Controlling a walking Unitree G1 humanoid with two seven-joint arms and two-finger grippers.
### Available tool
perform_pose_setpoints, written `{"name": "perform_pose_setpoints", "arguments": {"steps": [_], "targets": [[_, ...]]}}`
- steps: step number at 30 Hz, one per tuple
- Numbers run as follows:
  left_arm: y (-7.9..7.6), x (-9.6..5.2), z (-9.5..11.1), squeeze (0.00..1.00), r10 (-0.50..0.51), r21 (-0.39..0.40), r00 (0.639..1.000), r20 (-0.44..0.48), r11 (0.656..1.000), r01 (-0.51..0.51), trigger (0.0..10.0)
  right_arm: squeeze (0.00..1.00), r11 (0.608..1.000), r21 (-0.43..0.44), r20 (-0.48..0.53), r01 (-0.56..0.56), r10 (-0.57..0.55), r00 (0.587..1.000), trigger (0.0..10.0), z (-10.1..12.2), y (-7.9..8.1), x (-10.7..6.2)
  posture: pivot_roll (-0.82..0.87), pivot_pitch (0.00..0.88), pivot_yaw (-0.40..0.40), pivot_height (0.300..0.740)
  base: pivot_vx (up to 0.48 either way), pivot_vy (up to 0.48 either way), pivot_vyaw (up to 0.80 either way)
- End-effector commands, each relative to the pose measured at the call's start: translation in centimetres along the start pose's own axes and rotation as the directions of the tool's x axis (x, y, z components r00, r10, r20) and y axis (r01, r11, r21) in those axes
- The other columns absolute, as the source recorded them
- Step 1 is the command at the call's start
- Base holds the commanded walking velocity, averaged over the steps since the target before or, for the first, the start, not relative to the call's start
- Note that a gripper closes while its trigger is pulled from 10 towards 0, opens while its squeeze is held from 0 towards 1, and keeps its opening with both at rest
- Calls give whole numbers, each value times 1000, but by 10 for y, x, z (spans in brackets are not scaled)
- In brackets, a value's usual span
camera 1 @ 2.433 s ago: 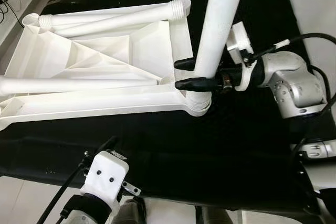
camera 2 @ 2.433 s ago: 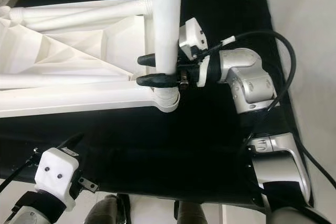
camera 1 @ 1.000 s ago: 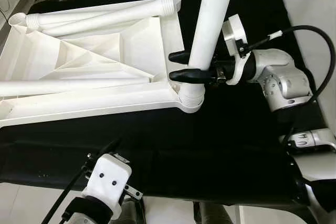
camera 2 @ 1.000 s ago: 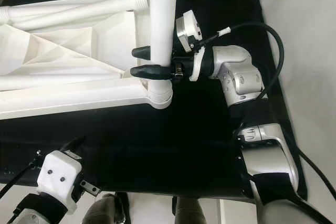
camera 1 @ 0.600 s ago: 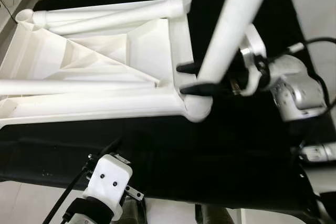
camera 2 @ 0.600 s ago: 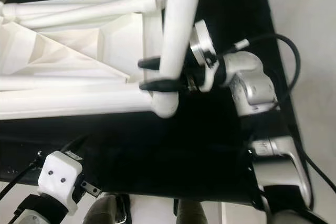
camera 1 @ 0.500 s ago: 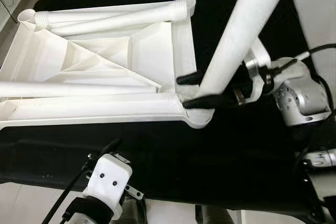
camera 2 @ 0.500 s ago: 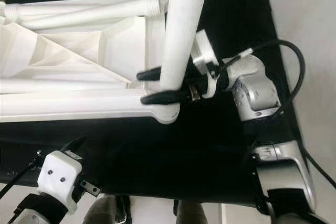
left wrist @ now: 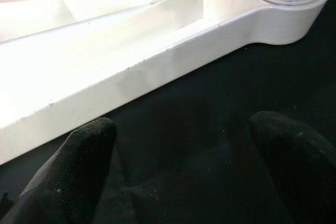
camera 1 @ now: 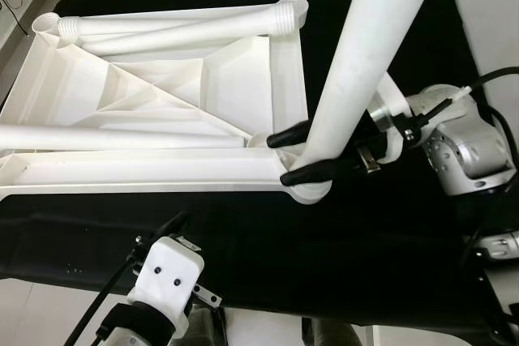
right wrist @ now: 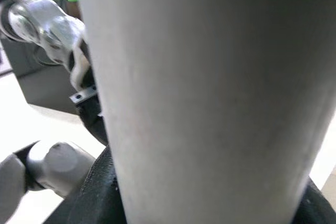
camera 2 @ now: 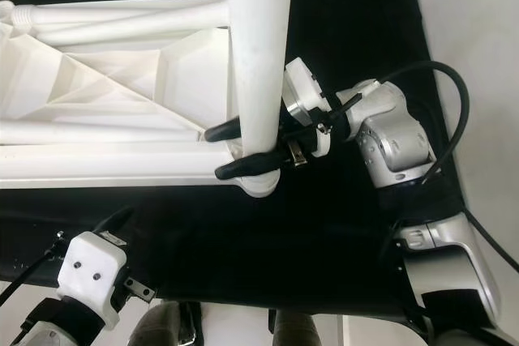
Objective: Building children table
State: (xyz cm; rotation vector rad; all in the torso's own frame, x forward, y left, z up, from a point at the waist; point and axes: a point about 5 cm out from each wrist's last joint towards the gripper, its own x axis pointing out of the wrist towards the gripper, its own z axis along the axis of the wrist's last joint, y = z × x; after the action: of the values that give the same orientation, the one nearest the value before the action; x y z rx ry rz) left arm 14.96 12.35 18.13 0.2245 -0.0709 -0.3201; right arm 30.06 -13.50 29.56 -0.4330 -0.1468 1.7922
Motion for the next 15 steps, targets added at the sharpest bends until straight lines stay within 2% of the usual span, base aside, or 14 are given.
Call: {"name": "perform_pose_setpoints", "arguments": {"steps": [1, 6, 10, 15], "targets": [[-1, -2, -1, 0, 0, -4, 1000, -17, 1000, 0, 10000, 0, 987, 138, -1, -80, 81, 997, 10000, -23, 9, 9, 65, 411, 57, 740, 0, 0, 0], [-1, -3, -1, 0, -2, -4, 1000, -17, 1000, 2, 10000, 0, 983, 161, 24, -92, 90, 996, 10000, -25, 3, 11, 67, 414, 58, 740, 0, 0, 0], [-1, -4, 0, 0, -1, -4, 1000, -18, 1000, 1, 10000, 0, 985, 140, 43, -97, 92, 995, 10000, -25, 0, 14, 72, 418, 54, 740, 0, 0, 0], [-1, -5, 1, 0, 3, -2, 1000, -20, 1000, -3, 10000, 0, 987, 122, 50, -109, 104, 993, 10000, -29, 8, 17, 77, 423, 56, 740, 0, 0, 0]]}}
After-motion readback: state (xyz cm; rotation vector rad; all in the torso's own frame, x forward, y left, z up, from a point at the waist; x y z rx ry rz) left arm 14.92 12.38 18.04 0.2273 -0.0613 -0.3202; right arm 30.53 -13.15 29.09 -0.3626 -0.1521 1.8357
